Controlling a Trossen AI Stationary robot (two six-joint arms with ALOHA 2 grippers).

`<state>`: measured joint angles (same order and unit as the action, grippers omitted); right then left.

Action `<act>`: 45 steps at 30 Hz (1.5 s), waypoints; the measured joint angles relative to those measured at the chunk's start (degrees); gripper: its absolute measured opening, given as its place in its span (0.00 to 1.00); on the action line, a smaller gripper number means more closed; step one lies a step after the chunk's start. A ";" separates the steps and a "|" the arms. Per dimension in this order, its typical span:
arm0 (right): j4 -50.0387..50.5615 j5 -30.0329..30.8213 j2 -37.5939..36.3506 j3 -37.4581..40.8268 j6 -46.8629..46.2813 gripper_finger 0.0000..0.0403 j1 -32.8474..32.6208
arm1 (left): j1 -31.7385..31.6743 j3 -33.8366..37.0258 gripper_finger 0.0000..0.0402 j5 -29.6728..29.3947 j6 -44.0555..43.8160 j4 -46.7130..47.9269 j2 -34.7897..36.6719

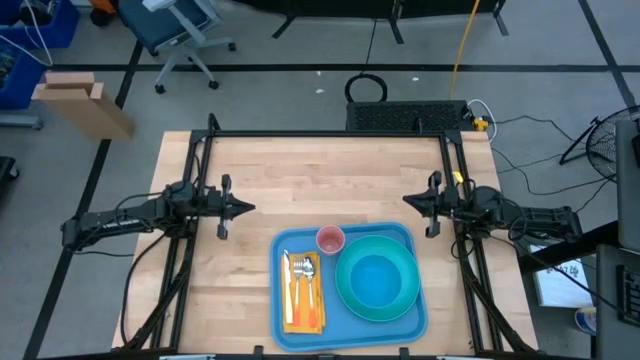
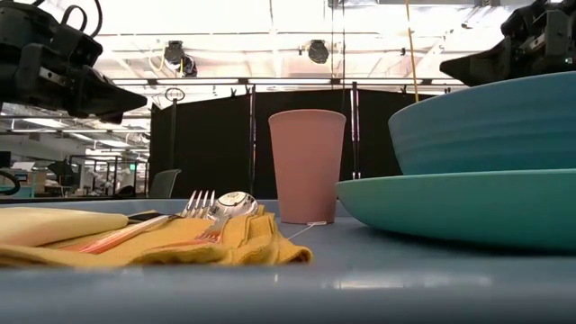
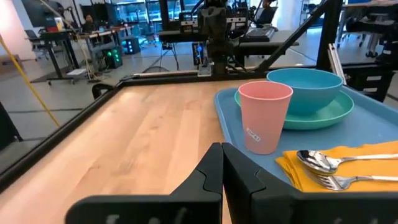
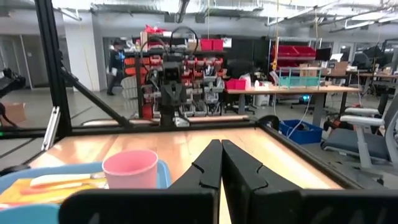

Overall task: Set up tray
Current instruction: Return to Home Position

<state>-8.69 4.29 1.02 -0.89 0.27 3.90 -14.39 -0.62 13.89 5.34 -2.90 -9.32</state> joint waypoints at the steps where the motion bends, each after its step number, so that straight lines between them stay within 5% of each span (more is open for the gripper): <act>1: -0.58 0.02 0.00 0.00 0.06 0.00 0.00 | 0.00 0.00 0.00 0.02 -0.46 0.04 -0.06; 12: -3.34 0.07 0.00 0.02 0.03 0.00 0.00 | 0.02 0.00 0.04 0.02 -7.35 0.12 -0.07; 45: -3.27 0.07 0.00 0.02 0.00 0.00 0.00 | 0.02 0.00 0.09 -0.04 -7.14 -0.67 -0.07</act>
<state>-11.97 4.37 1.02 -0.86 0.27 3.90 -14.37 -0.62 13.85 -1.80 -3.57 -9.39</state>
